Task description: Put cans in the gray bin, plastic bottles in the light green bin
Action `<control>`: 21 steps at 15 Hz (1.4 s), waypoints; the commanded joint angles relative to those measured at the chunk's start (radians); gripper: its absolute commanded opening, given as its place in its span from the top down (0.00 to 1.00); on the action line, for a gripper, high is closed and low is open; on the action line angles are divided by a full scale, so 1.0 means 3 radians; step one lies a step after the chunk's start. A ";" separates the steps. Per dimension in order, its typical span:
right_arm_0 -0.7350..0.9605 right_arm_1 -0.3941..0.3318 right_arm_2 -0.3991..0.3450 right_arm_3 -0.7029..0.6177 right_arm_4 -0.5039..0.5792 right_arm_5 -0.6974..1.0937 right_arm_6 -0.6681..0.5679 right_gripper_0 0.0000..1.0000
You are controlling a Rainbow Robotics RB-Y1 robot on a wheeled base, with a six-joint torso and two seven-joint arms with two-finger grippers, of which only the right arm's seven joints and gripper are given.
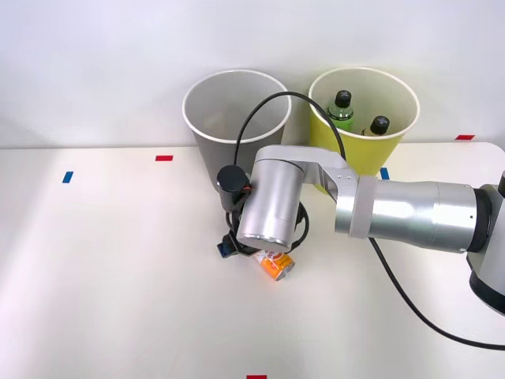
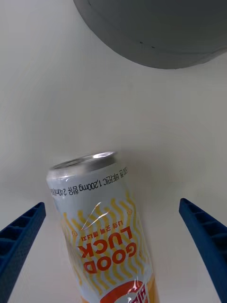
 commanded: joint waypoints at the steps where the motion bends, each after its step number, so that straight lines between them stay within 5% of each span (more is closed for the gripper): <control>1: 0.0001 -0.0005 0.0001 0.0007 0.0029 -0.0002 0.0082 0.73; 2: 0.0001 -0.0005 0.0001 0.0012 0.0044 -0.0002 0.0092 1.00; 13: 0.0042 -0.0138 0.0001 -0.0254 0.0264 0.0116 0.0118 1.00; 18: 0.0533 -0.0762 -0.0014 -0.1645 0.1532 0.0203 -0.0567 1.00; 21: 0.1131 -0.1012 -0.0280 -0.2310 0.2350 0.0177 -0.0900 1.00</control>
